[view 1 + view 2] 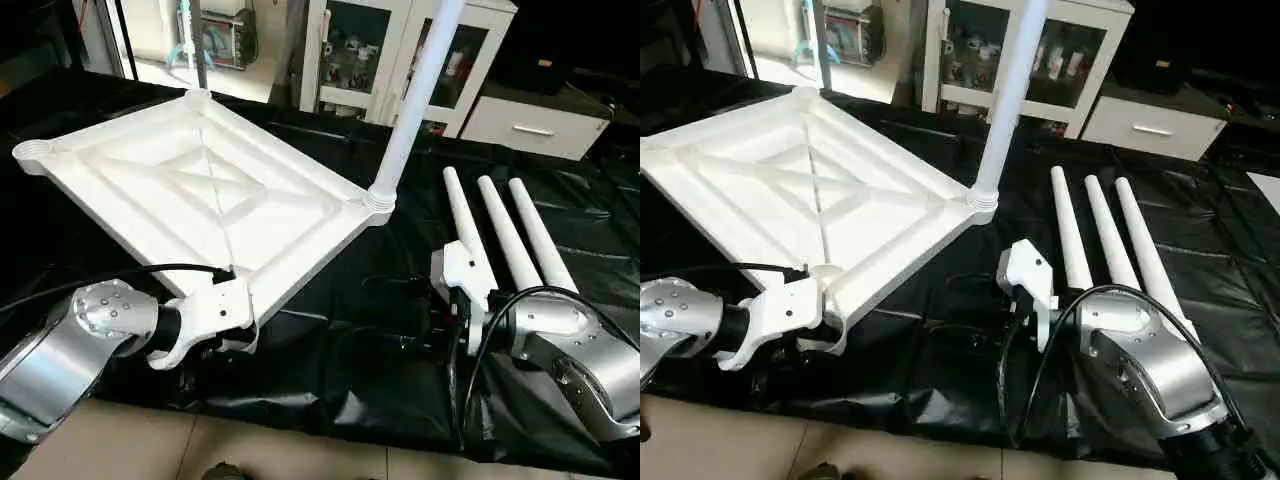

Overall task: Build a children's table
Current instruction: Rotate table base

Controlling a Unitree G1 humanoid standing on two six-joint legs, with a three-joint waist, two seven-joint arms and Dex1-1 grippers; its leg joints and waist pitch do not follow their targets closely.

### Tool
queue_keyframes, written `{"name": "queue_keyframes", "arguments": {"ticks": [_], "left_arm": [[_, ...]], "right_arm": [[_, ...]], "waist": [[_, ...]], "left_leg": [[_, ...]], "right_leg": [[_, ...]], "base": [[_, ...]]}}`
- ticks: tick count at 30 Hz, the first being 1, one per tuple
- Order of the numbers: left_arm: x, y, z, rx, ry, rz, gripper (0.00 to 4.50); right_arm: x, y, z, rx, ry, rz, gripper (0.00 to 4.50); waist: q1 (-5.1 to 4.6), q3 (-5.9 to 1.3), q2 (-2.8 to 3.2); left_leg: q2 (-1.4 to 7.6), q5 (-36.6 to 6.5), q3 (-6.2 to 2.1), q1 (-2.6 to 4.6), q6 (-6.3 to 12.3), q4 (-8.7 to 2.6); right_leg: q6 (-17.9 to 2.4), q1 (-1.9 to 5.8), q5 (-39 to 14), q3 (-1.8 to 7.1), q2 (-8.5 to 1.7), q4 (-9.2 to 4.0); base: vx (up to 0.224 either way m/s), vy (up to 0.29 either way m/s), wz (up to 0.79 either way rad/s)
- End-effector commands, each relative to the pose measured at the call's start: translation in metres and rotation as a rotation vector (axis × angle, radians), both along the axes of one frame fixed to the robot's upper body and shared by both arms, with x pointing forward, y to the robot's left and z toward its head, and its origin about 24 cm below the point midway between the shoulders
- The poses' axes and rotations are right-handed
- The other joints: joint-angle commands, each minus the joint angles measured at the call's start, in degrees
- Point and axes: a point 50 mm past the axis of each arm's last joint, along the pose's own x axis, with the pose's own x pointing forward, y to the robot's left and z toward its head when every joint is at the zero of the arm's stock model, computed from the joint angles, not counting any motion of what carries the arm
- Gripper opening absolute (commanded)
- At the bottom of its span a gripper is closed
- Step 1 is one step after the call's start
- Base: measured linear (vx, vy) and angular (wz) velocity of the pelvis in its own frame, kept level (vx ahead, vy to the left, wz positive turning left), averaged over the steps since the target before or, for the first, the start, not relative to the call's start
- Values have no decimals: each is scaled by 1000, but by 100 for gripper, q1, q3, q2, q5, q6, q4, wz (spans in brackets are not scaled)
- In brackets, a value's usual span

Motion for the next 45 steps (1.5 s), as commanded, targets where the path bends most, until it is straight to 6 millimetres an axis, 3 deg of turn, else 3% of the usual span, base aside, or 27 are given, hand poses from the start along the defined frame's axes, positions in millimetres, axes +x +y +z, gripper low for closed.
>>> {"name": "queue_keyframes", "arguments": {"ticks": [1,3,4,7,9,10,12,14,15,16,18,20,21,23,24,26,27,28,29,30,31,33,38,39,42,44,45], "left_arm": [[2,-3,-1,8,-14,-15,159],[8,-7,-6,5,-23,-13,159],[10,-9,-8,2,-24,-14,159],[18,-20,-12,-18,-31,-33,159],[22,-26,-13,-38,-34,-44,159],[25,-30,-14,-42,-41,-49,159],[30,-35,-15,-47,-51,-59,159],[36,-44,-18,-56,-56,-82,159],[36,-44,-18,-56,-56,-82,159],[39,-48,-19,-59,-62,-91,159],[45,-56,-20,-71,-74,-108,159],[51,-64,-21,-82,-88,-124,159],[53,-68,-22,-91,-92,-129,159],[58,-78,-22,-109,-102,-143,159],[60,-85,-23,-123,-104,-149,159],[63,-93,-23,-138,-108,-157,159],[65,-97,-23,-141,-111,-163,159],[66,-100,-24,-145,-114,-167,159],[67,-103,-24,-151,-117,-171,159],[70,-110,-24,-160,-129,-175,159],[73,-115,-24,-172,-139,-177,159],[80,-128,-22,-221,-180,-149,159],[89,-134,-16,-265,-224,-105,159],[90,-134,-12,-296,-226,-95,159],[92,-128,6,-428,-232,-70,159],[93,-124,11,-464,-245,-63,159],[95,-115,18,-499,-264,-39,159]], "right_arm": [[-2,-3,5,-11,-17,7,363],[-5,-4,3,-25,-4,11,363],[-7,-5,1,-35,2,13,363],[-11,-11,-6,-81,14,0,363],[-11,-16,-9,-110,8,-38,363],[-10,-19,-11,-121,8,-65,363],[-9,-24,-14,-142,1,-120,363],[-7,-35,-17,-171,-13,-223,363],[-7,-35,-17,-172,-13,-225,363],[-5,-39,-18,-187,-23,-270,363],[-3,-47,-20,-219,-39,-356,363],[-1,-53,-21,-230,-57,-426,363],[-1,-55,-21,-227,-61,-451,363],[-1,-57,-20,-229,-68,-484,363],[-3,-57,-20,-227,-70,-494,363],[-4,-57,-19,-226,-74,-502,363],[-5,-57,-19,-226,-76,-506,363],[-5,-57,-19,-227,-78,-511,363],[-6,-58,-19,-227,-80,-517,363],[-7,-58,-18,-228,-84,-529,363],[-7,-59,-18,-228,-88,-538,363],[-8,-59,-16,-227,-98,-555,363],[-6,-60,-15,-222,-106,-567,363],[-6,-60,-14,-219,-108,-569,363],[-2,-60,-11,-197,-115,-578,363],[-1,-59,-10,-184,-117,-585,363],[2,-58,-8,-159,-117,-589,363]], "waist": [[20,-324,116],[14,-324,122],[33,-322,134],[73,-316,153],[107,-325,149],[110,-332,191],[105,-327,172],[105,-326,224],[105,-337,210],[110,-332,317],[87,-341,265],[68,-334,361],[78,-352,372],[64,-366,416],[67,-367,474],[56,-384,505],[50,-385,489],[53,-398,544],[42,-411,526],[46,-422,594],[27,-417,608],[18,-451,589],[-57,-449,573],[-70,-444,578],[-89,-432,493],[-106,-411,517],[-115,-410,397]], "left_leg": [[281,-2172,-173,138,-350,-497],[291,-2227,-188,143,-373,-508],[292,-2308,-175,185,-384,-499],[293,-2392,-191,172,-398,-516],[289,-2437,-203,169,-414,-515],[284,-2471,-206,184,-432,-507],[276,-2531,-205,186,-430,-503],[273,-2569,-206,187,-401,-499],[270,-2557,-214,187,-398,-493],[264,-2553,-228,188,-410,-499],[256,-2570,-222,182,-385,-484],[231,-2613,-212,185,-350,-468],[236,-2598,-224,189,-335,-463],[236,-2451,-225,154,-255,-461],[240,-2316,-228,126,-212,-461],[237,-2264,-213,136,-177,-446],[233,-2176,-212,104,-146,-451],[233,-2047,-206,92,-105,-443],[226,-1948,-198,86,-57,-426],[228,-1885,-203,81,-46,-424],[227,-1860,-193,75,-28,-421],[218,-1596,-182,55,96,-388],[203,-1503,-177,13,249,-372],[207,-1533,-178,15,255,-376],[214,-1587,-167,30,281,-374],[232,-1710,-174,55,259,-391],[228,-1707,-157,48,280,-388]], "right_leg": [[-790,130,-2071,215,-271,-447],[-769,126,-2143,211,-276,-450],[-755,92,-2184,214,-267,-471],[-750,120,-2220,214,-281,-485],[-721,131,-2281,208,-296,-503],[-722,124,-2280,208,-296,-495],[-689,122,-2392,202,-298,-530],[-672,118,-2460,207,-299,-560],[-677,133,-2458,198,-297,-551],[-684,132,-2447,202,-302,-548],[-680,147,-2452,185,-291,-560],[-658,136,-2558,180,-280,-610],[-660,155,-2566,181,-294,-593],[-682,188,-2526,178,-299,-594],[-723,205,-2408,188,-306,-571],[-810,211,-2180,187,-287,-571],[-826,237,-2102,183,-285,-560],[-859,245,-1941,187,-284,-544],[-902,257,-1819,185,-279,-529],[-939,269,-1731,190,-288,-515],[-955,263,-1678,188,-276,-527],[-1029,306,-1425,184,-279,-506],[-1032,327,-1573,155,-280,-523],[-1017,321,-1664,155,-282,-530],[-984,285,-2055,145,-291,-557],[-955,249,-2170,144,-276,-570],[-928,249,-2207,142,-273,-572]], "base": [[0,0,0],[0,0,0],[0,0,0],[0,0,0],[0,0,0],[0,0,0],[0,0,0],[0,0,0],[0,0,0],[0,0,0],[0,0,0],[0,0,0],[0,0,0],[0,0,0],[0,0,0],[0,0,0],[0,0,0],[0,0,0],[0,0,0],[0,0,0],[0,0,0],[0,0,0],[0,0,0],[0,0,0],[0,0,0],[0,0,0],[0,0,0]]}}
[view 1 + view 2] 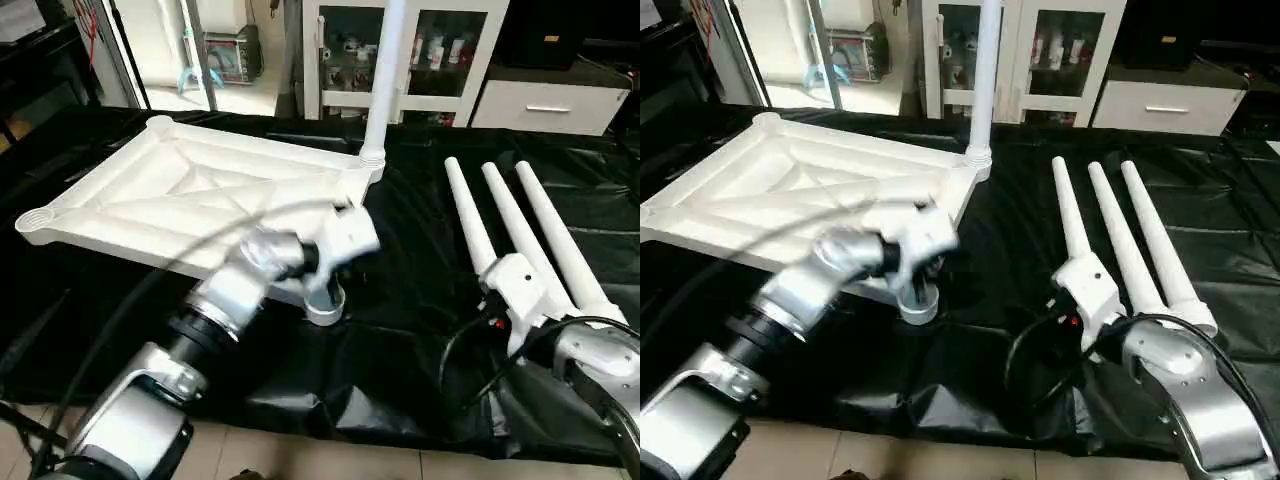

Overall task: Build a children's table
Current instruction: Rotate table base

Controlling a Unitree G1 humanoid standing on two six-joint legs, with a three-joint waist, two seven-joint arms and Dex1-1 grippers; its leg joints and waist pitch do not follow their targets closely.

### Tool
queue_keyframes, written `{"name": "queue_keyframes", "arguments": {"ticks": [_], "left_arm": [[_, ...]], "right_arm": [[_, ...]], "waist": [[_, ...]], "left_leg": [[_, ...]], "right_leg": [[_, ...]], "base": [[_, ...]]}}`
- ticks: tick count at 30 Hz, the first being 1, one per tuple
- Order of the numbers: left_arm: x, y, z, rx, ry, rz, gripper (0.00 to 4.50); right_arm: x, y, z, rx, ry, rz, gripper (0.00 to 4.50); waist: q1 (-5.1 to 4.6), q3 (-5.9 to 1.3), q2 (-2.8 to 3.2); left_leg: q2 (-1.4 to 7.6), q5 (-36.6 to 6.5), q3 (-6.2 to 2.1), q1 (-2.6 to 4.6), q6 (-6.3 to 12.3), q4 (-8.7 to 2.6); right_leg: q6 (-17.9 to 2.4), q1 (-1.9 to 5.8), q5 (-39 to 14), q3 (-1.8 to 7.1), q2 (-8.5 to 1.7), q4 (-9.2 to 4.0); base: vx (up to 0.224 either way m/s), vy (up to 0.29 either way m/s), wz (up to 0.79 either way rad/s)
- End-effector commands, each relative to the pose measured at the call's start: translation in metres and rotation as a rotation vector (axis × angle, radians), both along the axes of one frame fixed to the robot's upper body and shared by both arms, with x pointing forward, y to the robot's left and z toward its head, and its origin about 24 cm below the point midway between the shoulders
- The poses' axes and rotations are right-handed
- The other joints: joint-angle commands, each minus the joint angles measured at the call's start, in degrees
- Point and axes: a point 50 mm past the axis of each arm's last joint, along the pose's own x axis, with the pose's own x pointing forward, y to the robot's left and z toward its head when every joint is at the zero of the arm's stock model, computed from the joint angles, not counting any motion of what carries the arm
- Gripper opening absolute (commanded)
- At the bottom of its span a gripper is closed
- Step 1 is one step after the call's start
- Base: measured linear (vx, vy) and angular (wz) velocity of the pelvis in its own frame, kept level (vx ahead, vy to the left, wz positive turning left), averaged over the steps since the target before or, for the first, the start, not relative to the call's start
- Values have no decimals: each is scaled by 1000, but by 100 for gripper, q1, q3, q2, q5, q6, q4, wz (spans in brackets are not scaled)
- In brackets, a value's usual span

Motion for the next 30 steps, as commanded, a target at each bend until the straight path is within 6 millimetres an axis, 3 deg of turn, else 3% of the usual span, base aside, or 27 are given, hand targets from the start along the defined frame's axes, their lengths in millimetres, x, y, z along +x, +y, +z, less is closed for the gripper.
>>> {"name": "queue_keyframes", "arguments": {"ticks": [1,2,3,4,5,6,8,10,12,13,14,15,18,20,24,26,29,30], "left_arm": [[3,10,16,-61,-39,17,159],[3,19,21,-80,-53,42,159],[3,21,22,-83,-57,46,159],[2,33,23,-68,-65,61,159],[1,41,24,-53,-69,67,159],[-4,58,24,-3,-71,71,159],[-8,69,21,54,-67,65,159],[-15,88,16,139,-29,56,159],[-19,99,11,206,-7,45,159],[-20,102,9,228,-6,42,159],[-19,106,4,267,-21,48,159],[-17,106,0,285,-45,59,159],[-16,103,-6,289,-50,57,159],[-17,101,-9,296,-46,45,159],[-14,95,-15,344,-55,-8,159],[-12,93,-19,376,-60,-35,159],[-10,93,-22,398,-67,-52,159],[-9,94,-25,427,-64,-64,159]], "right_arm": [[5,-2,8,32,-28,-22,363],[7,0,10,55,-33,-18,363],[7,0,10,59,-34,-17,363],[8,4,10,70,-36,-4,363],[8,6,11,75,-37,4,363],[9,9,10,80,-36,22,363],[9,12,10,80,-32,36,363],[10,13,8,72,-22,50,363],[10,13,7,63,-13,64,363],[10,13,6,59,-10,69,363],[10,14,5,54,-2,83,363],[10,15,4,54,2,92,363],[10,17,3,55,6,101,363],[10,18,3,55,8,107,363],[9,17,2,48,10,112,363],[8,17,1,41,12,117,363],[7,17,1,35,12,121,363],[7,17,1,35,13,121,363]], "waist": [[32,-354,-158],[12,-343,-216],[28,-339,-169],[9,-328,-162],[3,-336,-271],[7,-337,-241],[-36,-326,-194],[-46,-323,-276],[-31,-311,-225],[-17,-298,-311],[9,-287,-318],[21,-287,-295],[78,-290,-327],[82,-296,-340],[95,-306,-368],[93,-310,-336],[97,-318,-358],[98,-319,-321]], "left_leg": [[249,-1630,-157,49,230,-413],[264,-1628,-152,46,224,-423],[275,-1639,-168,57,196,-432],[273,-1719,-155,72,152,-439],[279,-1700,-159,55,141,-449],[282,-1653,-176,40,131,-459],[293,-1615,-168,56,87,-480],[288,-1647,-145,82,63,-475],[297,-1658,-140,105,0,-488],[301,-1702,-135,109,2,-492],[307,-1764,-138,115,-35,-505],[312,-1818,-141,129,-77,-510],[317,-2036,-149,150,-258,-529],[314,-2076,-155,143,-283,-532],[299,-1966,-150,120,-234,-516],[301,-1908,-152,118,-230,-514],[306,-1840,-151,115,-206,-506],[308,-1839,-154,118,-213,-508]], "right_leg": [[-962,216,-2193,159,-300,-511],[-949,204,-2156,154,-288,-520],[-955,196,-2149,157,-295,-499],[-946,175,-2142,161,-277,-514],[-929,194,-2090,160,-286,-485],[-919,208,-2064,164,-299,-460],[-903,175,-1956,177,-280,-450],[-918,156,-1909,182,-267,-453],[-946,129,-1840,198,-271,-435],[-936,128,-1914,202,-279,-436],[-899,113,-2034,203,-286,-460],[-888,108,-2061,206,-290,-452],[-831,92,-1972,216,-299,-456],[-836,106,-1930,215,-304,-447],[-821,129,-1844,229,-315,-453],[-842,132,-1761,229,-312,-450],[-920,147,-1593,223,-313,-424],[-940,147,-1559,225,-313,-417]], "base": [[0,0,0],[0,0,0],[0,0,0],[0,0,0],[0,0,0],[0,0,0],[0,0,0],[0,0,0],[0,0,0],[0,0,0],[0,0,0],[0,0,0],[0,0,0],[0,0,0],[0,0,0],[0,0,0],[0,0,0],[0,0,0]]}}
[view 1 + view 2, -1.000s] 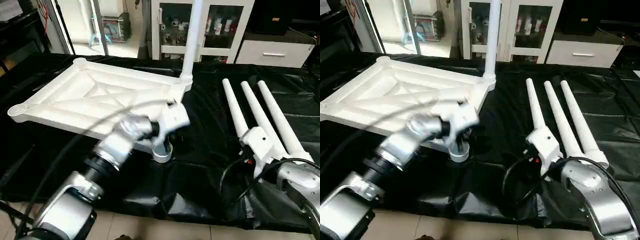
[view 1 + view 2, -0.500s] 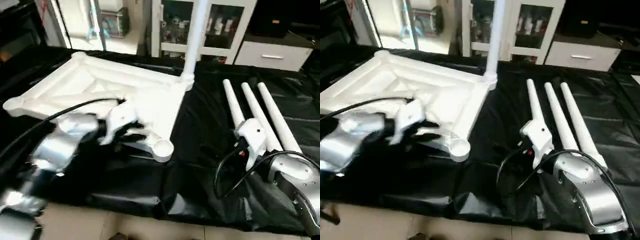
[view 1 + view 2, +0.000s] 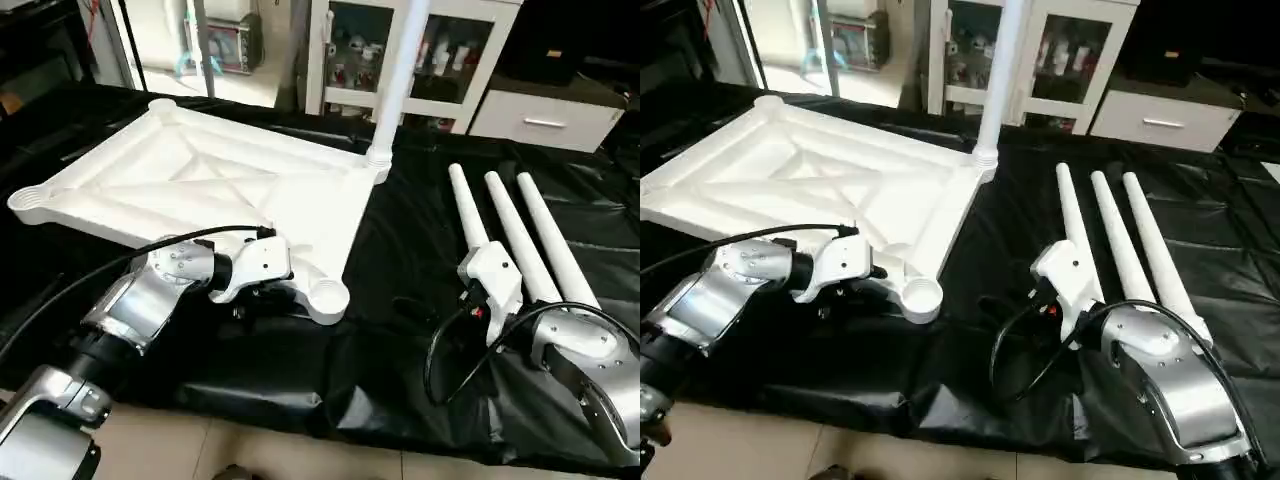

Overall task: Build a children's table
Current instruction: Rotate table base

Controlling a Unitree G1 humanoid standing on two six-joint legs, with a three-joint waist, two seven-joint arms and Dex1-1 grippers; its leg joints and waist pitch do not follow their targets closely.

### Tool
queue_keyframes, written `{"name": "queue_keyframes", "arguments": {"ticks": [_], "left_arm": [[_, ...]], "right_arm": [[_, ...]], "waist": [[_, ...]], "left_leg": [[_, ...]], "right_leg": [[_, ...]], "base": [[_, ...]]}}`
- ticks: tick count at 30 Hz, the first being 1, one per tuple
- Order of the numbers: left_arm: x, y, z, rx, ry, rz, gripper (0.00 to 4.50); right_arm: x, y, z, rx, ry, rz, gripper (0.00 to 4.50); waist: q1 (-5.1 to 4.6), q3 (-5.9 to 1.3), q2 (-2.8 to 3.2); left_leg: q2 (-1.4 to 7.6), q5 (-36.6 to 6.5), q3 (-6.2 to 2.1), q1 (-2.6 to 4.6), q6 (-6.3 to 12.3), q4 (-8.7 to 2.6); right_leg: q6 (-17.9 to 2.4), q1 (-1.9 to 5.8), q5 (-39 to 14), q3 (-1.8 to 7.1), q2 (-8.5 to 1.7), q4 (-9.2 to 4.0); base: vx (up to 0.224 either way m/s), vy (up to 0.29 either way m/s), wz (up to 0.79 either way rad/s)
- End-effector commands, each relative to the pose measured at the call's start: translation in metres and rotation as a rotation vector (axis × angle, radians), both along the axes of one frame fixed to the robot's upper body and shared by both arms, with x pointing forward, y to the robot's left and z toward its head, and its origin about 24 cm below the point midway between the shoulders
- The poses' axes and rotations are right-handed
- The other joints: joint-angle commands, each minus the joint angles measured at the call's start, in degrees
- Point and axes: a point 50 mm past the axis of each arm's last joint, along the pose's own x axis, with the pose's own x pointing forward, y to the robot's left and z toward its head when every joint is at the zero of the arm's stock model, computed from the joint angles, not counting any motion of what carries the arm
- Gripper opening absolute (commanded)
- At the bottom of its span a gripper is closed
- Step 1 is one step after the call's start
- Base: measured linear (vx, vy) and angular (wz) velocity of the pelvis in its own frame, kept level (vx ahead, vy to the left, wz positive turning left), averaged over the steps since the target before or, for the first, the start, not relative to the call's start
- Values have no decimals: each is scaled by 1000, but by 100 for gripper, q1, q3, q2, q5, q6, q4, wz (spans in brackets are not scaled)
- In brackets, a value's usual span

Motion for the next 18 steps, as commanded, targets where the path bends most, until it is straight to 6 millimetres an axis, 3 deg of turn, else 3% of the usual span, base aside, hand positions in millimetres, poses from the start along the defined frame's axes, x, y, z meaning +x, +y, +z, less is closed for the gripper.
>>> {"name": "queue_keyframes", "arguments": {"ticks": [1,5,7,8,10,14,18], "left_arm": [[4,-1,-2,72,-11,-41,159],[11,0,-4,107,-31,-35,159],[13,4,-7,143,-29,-38,159],[14,6,-7,160,-27,-41,159],[15,11,-7,181,-26,-39,159],[16,15,-8,189,5,-42,159],[16,15,-10,178,30,-40,124]], "right_arm": [[-3,-2,-1,-20,0,8,363],[-7,-1,0,-22,9,34,363],[-13,2,-1,-22,34,80,363],[-18,3,-1,-20,52,119,363],[-27,6,-1,-14,85,185,363],[-36,10,0,17,137,262,363],[-36,12,0,25,136,265,363]], "waist": [[-7,-357,74],[-6,-351,61],[5,-357,58],[15,-359,92],[14,-345,74],[3,-332,58],[-4,-323,49]], "left_leg": [[293,-1881,-156,134,-209,-491],[298,-2008,-166,134,-227,-493],[308,-2001,-177,132,-215,-494],[310,-2012,-181,138,-199,-495],[320,-2075,-184,131,-176,-505],[323,-2227,-202,124,-194,-513],[328,-2354,-212,152,-241,-513]], "right_leg": [[-933,152,-1545,217,-290,-447],[-953,167,-1630,216,-304,-454],[-965,183,-1586,215,-314,-440],[-966,187,-1560,219,-316,-443],[-968,196,-1559,220,-316,-451],[-952,188,-1924,217,-346,-476],[-896,146,-2243,217,-356,-512]], "base": [[0,0,0],[0,0,0],[0,0,0],[0,0,0],[0,0,0],[0,0,0],[0,0,0]]}}
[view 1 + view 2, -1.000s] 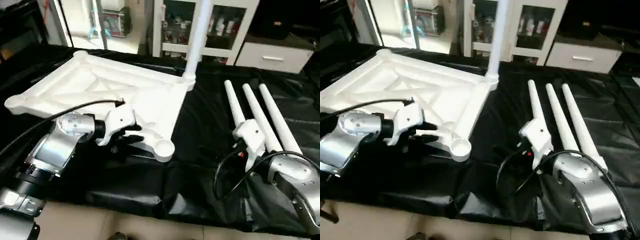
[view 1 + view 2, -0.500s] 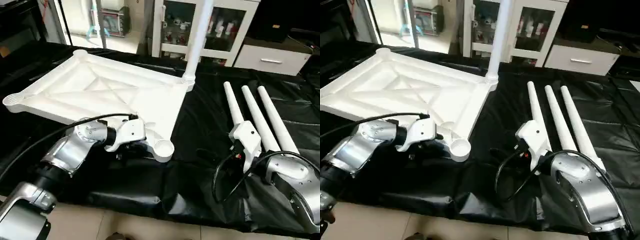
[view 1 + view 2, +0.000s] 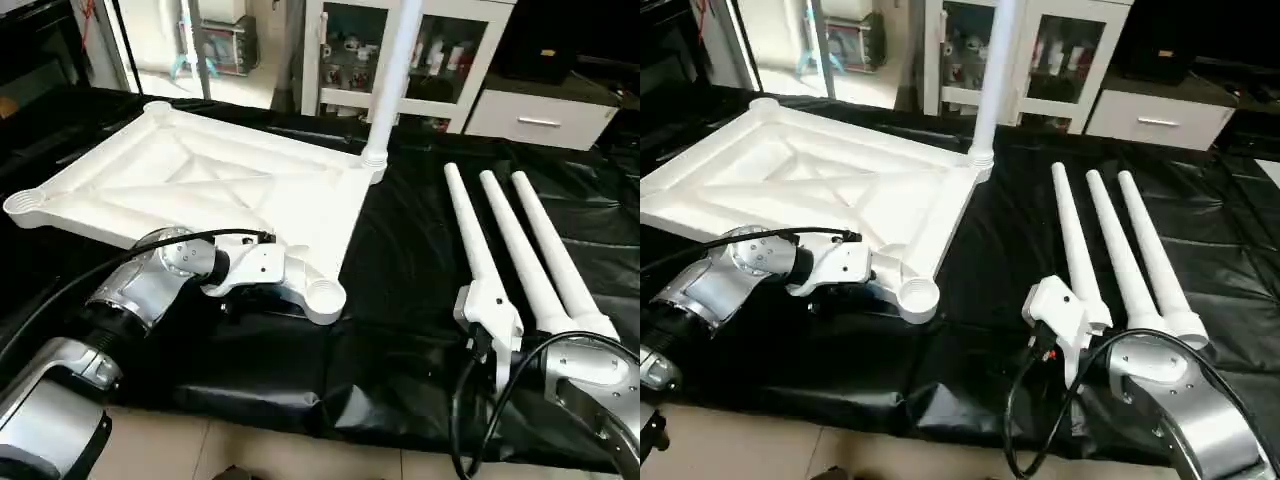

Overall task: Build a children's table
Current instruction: Rotate table base

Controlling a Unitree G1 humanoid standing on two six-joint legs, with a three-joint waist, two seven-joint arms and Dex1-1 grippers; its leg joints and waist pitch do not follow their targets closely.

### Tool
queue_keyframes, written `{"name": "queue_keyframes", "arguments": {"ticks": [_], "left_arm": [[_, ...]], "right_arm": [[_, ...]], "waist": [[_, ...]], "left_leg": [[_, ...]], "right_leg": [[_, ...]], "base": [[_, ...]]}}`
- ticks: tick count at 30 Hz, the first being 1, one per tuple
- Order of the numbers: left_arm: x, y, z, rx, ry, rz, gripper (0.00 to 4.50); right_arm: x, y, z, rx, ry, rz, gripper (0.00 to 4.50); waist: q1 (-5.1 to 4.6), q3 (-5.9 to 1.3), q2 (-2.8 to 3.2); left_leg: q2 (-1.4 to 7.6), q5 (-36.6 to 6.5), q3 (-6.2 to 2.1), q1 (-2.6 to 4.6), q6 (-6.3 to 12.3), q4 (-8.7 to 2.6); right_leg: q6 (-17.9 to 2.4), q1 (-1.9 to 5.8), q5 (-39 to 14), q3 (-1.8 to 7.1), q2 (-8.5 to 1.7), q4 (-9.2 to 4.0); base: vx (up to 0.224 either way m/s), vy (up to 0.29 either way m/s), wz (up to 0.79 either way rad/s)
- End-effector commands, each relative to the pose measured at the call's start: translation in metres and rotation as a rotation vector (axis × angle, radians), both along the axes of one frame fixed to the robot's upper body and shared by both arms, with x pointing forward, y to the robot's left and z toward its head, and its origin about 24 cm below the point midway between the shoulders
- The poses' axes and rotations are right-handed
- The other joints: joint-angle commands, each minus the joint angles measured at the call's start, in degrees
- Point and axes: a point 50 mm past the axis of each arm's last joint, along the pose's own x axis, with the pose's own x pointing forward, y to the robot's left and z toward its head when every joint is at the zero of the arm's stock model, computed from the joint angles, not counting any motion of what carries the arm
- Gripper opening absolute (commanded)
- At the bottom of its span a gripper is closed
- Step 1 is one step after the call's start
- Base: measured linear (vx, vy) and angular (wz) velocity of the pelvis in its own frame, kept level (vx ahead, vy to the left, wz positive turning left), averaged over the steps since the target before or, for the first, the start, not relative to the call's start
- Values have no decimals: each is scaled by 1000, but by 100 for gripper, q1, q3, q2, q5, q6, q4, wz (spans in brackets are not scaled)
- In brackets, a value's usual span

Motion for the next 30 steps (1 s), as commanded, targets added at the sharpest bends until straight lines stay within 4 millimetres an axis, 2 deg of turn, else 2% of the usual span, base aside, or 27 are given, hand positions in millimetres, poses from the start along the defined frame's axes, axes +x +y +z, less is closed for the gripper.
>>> {"name": "queue_keyframes", "arguments": {"ticks": [1,7,10,16,19,23,26,30], "left_arm": [[-1,3,-4,19,37,5,124],[-3,5,-12,31,105,51,86],[-4,5,-14,37,113,65,80],[-10,1,-20,47,173,112,62],[-9,-9,-19,-34,214,203,50],[-9,-16,-17,-93,228,257,37],[-13,-26,-14,-150,234,243,19],[-26,-40,-12,-183,203,94,4]], "right_arm": [[-1,3,6,-1,-15,23,363],[2,1,6,-8,-23,6,363],[3,0,6,-11,-25,1,363],[5,-1,7,-15,-30,-8,363],[6,-1,8,-17,-35,-12,363],[7,-2,8,-19,-37,-16,363],[8,-4,8,-27,-41,-27,363],[11,-8,7,-41,-52,-63,363]], "waist": [[12,-320,35],[14,-339,22],[17,-335,26],[-19,-307,22],[-28,-302,21],[-26,-315,15],[-35,-330,3],[-31,-339,14]], "left_leg": [[326,-2353,-210,128,-242,-509],[326,-2044,-184,105,-188,-505],[327,-2033,-180,108,-164,-501],[325,-2246,-201,115,-191,-507],[322,-2293,-198,139,-190,-498],[312,-2228,-207,113,-136,-496],[314,-2107,-202,92,-86,-496],[324,-1929,-193,71,-11,-499]], "right_leg": [[-894,132,-2245,218,-354,-513],[-1068,164,-1660,223,-341,-447],[-1071,168,-1743,226,-351,-457],[-920,141,-2384,224,-367,-521],[-908,120,-2544,220,-361,-539],[-858,130,-2570,215,-356,-551],[-889,147,-2359,214,-353,-534],[-973,157,-2005,214,-332,-516]], "base": [[0,0,0],[0,0,0],[0,0,0],[0,0,0],[0,0,0],[0,0,0],[0,0,0],[0,0,0]]}}
